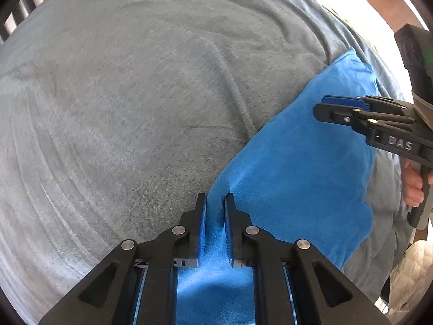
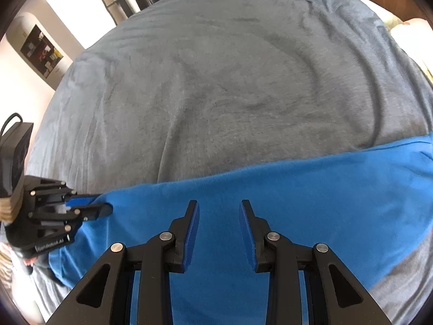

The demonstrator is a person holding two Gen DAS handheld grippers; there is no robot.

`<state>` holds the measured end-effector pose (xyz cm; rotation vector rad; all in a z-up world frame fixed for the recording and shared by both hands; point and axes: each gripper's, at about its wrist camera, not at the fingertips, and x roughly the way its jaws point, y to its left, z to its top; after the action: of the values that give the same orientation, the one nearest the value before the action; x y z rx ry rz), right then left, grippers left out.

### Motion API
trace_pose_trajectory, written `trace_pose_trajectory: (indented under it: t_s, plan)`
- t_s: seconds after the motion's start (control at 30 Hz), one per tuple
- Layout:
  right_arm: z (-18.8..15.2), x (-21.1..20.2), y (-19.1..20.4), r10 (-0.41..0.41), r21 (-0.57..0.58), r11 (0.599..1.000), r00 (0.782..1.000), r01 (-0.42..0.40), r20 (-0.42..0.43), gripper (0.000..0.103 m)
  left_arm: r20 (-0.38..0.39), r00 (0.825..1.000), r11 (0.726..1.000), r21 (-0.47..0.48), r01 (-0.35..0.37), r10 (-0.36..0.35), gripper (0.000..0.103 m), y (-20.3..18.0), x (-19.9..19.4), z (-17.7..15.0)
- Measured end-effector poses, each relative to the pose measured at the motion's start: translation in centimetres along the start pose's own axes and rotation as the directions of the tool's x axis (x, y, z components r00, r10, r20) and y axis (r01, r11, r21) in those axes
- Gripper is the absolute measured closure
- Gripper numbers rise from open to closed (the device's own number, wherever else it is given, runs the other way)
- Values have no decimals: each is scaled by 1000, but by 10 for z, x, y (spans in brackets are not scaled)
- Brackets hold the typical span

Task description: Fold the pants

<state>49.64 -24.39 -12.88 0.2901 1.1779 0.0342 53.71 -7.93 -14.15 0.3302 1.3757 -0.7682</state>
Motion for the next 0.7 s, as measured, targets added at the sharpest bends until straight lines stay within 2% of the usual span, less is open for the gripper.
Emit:
trace_pose_trajectory:
  t_s: [0.13, 0.2, 0.3, 0.4, 0.5, 0.63, 0.7]
  plan:
    - [8, 19, 1, -22, -6, 1000, 1000, 22, -14, 71, -1, 1000, 1000, -21, -6, 6, 84, 6, 1, -5]
    - [10, 29, -1, -36, -3, 999, 999, 36, -30, 71, 5, 1000, 999, -31, -15, 15, 73, 9, -5, -10]
    - [12, 34, -1, -49, 9, 999, 998, 49, -34, 71, 45, 998, 997, -59, -42, 45, 63, 14, -29, -23]
    - [12, 26, 7, -64, -4, 998, 998, 64, -18, 71, 78, 994, 995, -59, -74, 79, 61, 14, -52, -40]
    - [7, 10, 25, -46, -37, 998, 999, 46, 3, 71, 85, 992, 994, -59, -92, 97, 59, 15, -70, -65]
    - [-6, -7, 61, 5, -118, 993, 1000, -2, 20, 71, 65, 991, 989, -99, -111, 118, 58, 32, -73, -87]
    - [-12, -9, 79, 30, -164, 986, 999, -27, 16, 71, 53, 993, 986, -141, -93, 101, 58, 45, -69, -92]
